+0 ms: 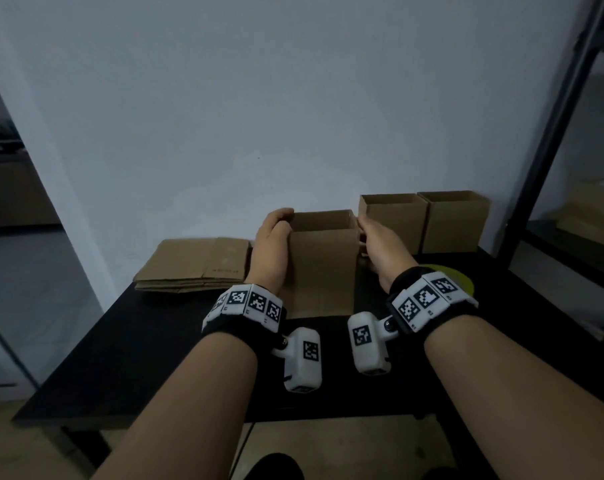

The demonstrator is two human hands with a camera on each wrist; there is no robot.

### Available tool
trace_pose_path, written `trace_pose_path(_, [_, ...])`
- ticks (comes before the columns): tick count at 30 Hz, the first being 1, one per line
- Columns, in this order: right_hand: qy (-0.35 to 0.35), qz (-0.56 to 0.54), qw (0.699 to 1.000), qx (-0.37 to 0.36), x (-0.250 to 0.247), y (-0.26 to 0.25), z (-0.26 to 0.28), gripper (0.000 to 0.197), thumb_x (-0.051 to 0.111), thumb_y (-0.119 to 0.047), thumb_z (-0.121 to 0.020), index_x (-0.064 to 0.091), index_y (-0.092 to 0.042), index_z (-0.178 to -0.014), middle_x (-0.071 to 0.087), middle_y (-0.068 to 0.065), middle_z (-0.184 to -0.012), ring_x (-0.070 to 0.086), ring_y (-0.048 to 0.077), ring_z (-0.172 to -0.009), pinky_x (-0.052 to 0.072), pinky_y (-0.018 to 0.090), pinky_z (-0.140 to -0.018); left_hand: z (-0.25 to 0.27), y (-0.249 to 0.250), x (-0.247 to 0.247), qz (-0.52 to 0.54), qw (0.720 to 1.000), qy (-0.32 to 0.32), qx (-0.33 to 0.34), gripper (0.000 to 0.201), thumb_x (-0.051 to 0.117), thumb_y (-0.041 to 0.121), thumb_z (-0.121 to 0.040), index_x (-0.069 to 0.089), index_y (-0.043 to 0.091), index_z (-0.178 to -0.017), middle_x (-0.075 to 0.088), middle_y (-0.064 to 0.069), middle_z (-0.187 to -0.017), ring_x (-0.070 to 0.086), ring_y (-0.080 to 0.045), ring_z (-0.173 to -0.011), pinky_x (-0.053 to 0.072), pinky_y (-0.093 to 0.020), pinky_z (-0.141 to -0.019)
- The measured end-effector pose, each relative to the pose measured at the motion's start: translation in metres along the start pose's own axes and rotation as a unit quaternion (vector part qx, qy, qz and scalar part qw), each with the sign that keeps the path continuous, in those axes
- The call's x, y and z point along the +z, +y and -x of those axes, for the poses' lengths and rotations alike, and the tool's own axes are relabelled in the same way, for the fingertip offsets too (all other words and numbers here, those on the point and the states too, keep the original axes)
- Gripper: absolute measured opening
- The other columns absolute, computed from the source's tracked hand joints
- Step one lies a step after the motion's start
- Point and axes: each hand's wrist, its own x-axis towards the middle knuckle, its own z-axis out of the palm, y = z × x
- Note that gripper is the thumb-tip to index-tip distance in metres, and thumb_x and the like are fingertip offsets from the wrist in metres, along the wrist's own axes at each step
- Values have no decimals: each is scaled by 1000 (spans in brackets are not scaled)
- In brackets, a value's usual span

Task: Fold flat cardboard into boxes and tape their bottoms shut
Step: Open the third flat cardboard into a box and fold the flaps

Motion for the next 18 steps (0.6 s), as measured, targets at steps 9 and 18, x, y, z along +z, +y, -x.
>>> trace_pose_path(9, [-18, 2, 1000, -2, 3, 3, 2, 52, 42, -50, -99, 47, -20, -141, 55, 0, -134, 50, 20, -121, 38, 42, -107, 0, -1, 0, 1, 1000, 0, 4, 34, 35, 16, -93, 54, 31, -117, 53, 4, -123, 49, -17, -115, 41, -36, -100])
trace_pose_path(18, [-9, 4, 999, -30, 0, 6, 2, 34, 56, -33, -97, 58, -19, -128, 62, 1, -119, 56, 15, -107, 46, 27, -84, -1, 0, 0, 4, 1000, -4, 0, 35, 34, 13, -94, 52, 27, -121, 53, 1, -125, 50, -17, -114, 42, -34, -98])
